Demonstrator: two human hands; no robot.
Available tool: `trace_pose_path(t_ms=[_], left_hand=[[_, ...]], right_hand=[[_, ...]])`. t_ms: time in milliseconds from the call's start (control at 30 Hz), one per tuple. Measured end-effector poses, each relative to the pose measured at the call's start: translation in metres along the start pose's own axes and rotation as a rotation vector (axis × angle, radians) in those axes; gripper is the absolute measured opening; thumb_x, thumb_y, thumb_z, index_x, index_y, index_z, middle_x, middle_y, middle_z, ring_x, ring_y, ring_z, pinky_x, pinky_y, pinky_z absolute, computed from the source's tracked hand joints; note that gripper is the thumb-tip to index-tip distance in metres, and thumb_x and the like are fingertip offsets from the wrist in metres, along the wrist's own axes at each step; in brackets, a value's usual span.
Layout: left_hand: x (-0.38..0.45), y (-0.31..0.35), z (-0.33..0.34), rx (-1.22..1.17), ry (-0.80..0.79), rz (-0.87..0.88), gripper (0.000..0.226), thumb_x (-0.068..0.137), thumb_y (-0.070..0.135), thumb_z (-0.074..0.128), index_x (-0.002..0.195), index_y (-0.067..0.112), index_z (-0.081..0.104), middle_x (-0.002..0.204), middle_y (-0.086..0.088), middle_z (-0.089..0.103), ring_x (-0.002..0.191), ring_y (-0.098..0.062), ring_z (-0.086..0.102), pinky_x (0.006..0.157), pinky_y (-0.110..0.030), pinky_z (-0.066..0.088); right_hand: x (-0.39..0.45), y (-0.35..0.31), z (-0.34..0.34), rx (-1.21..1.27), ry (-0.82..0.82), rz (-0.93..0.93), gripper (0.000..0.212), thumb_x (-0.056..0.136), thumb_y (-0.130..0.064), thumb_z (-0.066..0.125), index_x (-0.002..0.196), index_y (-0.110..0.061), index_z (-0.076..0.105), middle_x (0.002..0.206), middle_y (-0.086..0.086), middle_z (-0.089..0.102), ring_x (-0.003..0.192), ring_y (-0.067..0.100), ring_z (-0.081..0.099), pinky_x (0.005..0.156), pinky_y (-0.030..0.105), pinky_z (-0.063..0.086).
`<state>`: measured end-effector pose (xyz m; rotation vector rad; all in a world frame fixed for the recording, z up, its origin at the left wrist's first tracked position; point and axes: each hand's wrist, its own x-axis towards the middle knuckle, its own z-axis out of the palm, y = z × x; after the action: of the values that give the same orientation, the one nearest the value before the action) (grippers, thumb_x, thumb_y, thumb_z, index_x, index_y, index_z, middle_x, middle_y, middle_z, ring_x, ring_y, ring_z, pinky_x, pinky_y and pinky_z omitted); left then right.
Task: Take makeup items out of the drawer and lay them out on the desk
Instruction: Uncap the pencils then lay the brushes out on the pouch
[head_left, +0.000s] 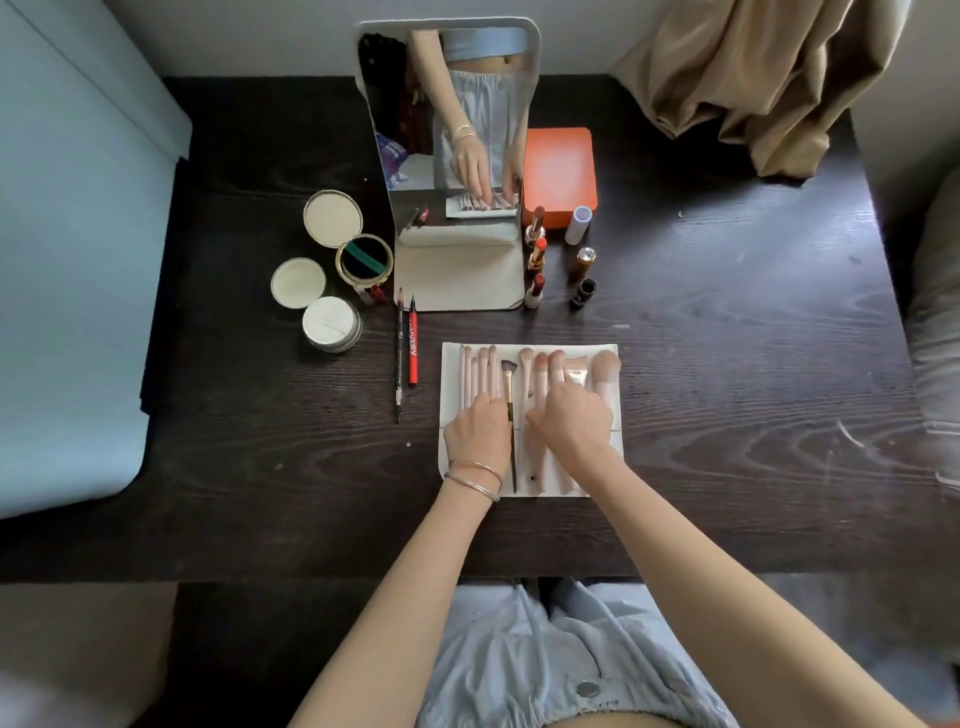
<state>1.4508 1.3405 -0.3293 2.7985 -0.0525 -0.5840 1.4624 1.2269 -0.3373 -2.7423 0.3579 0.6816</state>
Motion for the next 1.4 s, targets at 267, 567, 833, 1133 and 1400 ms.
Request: trace_pose_path(t_ms=[267, 567, 833, 1133, 1400], left_hand=[[0.0, -0.019, -0.012, -0.127, 0.061, 0.002, 0.022, 0.096, 0.022, 0.044, 0.108, 0.017, 0.062, 0.109, -0.004, 0.057, 0.092, -0.029, 0.062, 0.071, -0.034, 0.046], [-0.001, -0.043, -0.011, -0.202, 0.012, 0.097, 0.022, 0.091, 0.022, 0.055, 0.112, 0.02, 0.063, 0.106, -0.001, 0.053, 0.093, -0.02, 0.058, 0.073, -0.036, 0.053], [0.0, -0.052, -0.012, -0.207, 0.015, 0.194, 0.032, 0.084, 0.022, 0.066, 0.116, 0.022, 0.06, 0.114, -0.001, 0.048, 0.108, -0.014, 0.047, 0.076, -0.025, 0.049], [-0.02, -0.094, -0.006, -0.114, -0.078, 0.491, 0.058, 0.067, 0.04, 0.079, 0.118, 0.023, 0.061, 0.12, -0.004, 0.047, 0.092, -0.008, 0.033, 0.083, -0.029, 0.049], [-0.031, -0.091, 0.01, -0.093, -0.066, 0.487, 0.065, 0.063, 0.044, 0.081, 0.12, 0.022, 0.059, 0.119, -0.007, 0.047, 0.099, -0.019, 0.048, 0.084, -0.03, 0.049]], right_hand=[[-0.013, -0.019, 0.0, 0.094, 0.037, -0.132, 0.024, 0.093, -0.025, 0.047, 0.109, -0.012, 0.058, 0.144, 0.011, 0.042, 0.134, 0.028, 0.038, 0.095, 0.038, 0.042], [-0.014, -0.031, 0.01, 0.172, 0.06, -0.125, 0.023, 0.095, -0.032, 0.046, 0.114, -0.021, 0.055, 0.084, 0.004, 0.068, 0.076, 0.024, 0.064, 0.052, 0.03, 0.038], [-0.018, -0.024, 0.02, 0.208, 0.094, -0.099, 0.026, 0.092, -0.029, 0.053, 0.117, -0.025, 0.054, 0.086, -0.001, 0.069, 0.076, 0.02, 0.065, 0.063, 0.038, 0.054], [-0.042, -0.006, 0.028, 0.123, 0.208, -0.482, 0.032, 0.078, -0.02, 0.074, 0.11, -0.016, 0.068, 0.088, 0.004, 0.06, 0.068, 0.016, 0.059, 0.054, 0.026, 0.05], [-0.059, 0.017, 0.045, -0.094, 0.164, -0.638, 0.082, 0.049, -0.035, 0.09, 0.123, -0.02, 0.057, 0.095, 0.006, 0.055, 0.083, 0.023, 0.056, 0.066, 0.033, 0.049]])
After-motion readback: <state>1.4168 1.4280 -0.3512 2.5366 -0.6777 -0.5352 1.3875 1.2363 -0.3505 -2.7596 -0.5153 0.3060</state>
